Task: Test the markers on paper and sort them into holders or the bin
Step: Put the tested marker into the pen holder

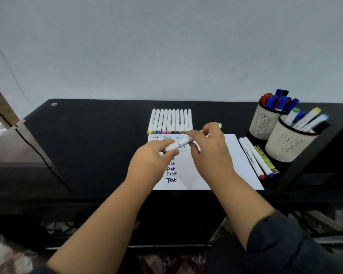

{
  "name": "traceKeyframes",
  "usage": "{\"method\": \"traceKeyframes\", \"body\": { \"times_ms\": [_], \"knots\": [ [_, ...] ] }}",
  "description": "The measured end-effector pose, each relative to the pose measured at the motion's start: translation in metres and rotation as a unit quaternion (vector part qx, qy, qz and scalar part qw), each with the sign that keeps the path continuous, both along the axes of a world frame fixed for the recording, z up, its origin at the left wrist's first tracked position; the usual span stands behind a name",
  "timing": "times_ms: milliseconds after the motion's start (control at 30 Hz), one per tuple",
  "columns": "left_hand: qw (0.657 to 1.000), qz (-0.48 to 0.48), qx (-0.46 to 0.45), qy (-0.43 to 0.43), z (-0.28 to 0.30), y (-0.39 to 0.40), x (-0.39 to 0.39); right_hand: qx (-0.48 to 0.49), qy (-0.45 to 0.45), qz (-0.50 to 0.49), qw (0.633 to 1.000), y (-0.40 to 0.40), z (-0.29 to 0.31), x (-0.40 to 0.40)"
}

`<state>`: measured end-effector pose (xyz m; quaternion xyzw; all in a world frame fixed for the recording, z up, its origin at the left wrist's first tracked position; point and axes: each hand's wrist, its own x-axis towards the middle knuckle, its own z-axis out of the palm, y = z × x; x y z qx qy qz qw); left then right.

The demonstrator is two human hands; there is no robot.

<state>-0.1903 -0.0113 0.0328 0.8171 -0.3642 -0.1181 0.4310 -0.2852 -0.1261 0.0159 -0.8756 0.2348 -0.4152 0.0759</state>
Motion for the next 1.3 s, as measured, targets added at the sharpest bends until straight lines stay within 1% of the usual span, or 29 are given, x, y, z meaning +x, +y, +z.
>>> {"method": "traceKeyframes", "body": {
  "times_ms": [33,100,200,267,367,467,533,600,700,900,967,1033,1167,1300],
  "knots": [
    [1.0,-0.002,-0.013,0.02,0.005,0.0,-0.002,-0.018,0.009,0.003,1.0,-0.002,0.004,-0.003],
    [0.997,-0.014,-0.041,0.059,0.014,-0.002,-0.006,-0.024,0.028,0.004,0.999,-0.006,0.013,-0.009],
    [0.996,-0.054,-0.047,0.062,0.024,-0.008,-0.012,-0.006,0.018,-0.012,1.0,-0.02,0.026,-0.02],
    [0.995,-0.084,-0.031,0.049,0.025,-0.017,-0.016,0.017,-0.004,-0.029,0.999,-0.031,0.032,-0.031],
    [0.993,-0.108,0.011,0.036,0.021,-0.035,-0.024,0.104,-0.031,-0.058,0.992,-0.048,0.043,-0.055],
    [0.989,-0.13,0.068,0.0,0.011,-0.06,-0.033,0.19,-0.081,-0.082,0.975,-0.066,0.048,-0.079],
    [0.983,-0.143,0.11,-0.025,0.003,-0.078,-0.037,0.226,-0.114,-0.09,0.963,-0.078,0.051,-0.093],
    [0.973,-0.163,0.153,-0.063,-0.009,-0.097,-0.04,0.233,-0.132,-0.096,0.959,-0.089,0.051,-0.107],
    [0.947,-0.2,0.217,-0.125,-0.028,-0.122,-0.043,0.233,-0.151,-0.095,0.956,-0.103,0.049,-0.124],
    [0.911,-0.208,0.278,-0.221,-0.056,-0.152,-0.038,0.242,-0.157,-0.11,0.951,-0.128,0.045,-0.14],
    [0.907,-0.216,0.284,-0.225,-0.061,-0.153,-0.038,0.253,-0.139,-0.122,0.95,-0.136,0.045,-0.142],
    [0.913,-0.213,0.27,-0.219,-0.065,-0.151,-0.039,0.268,-0.106,-0.142,0.947,-0.145,0.046,-0.141],
    [0.924,-0.201,0.248,-0.213,-0.067,-0.149,-0.04,0.258,-0.014,-0.21,0.943,-0.159,0.053,-0.136],
    [0.927,-0.2,0.24,-0.207,-0.068,-0.149,-0.04,0.275,0.067,-0.233,0.93,-0.172,0.064,-0.129]
  ]
}}
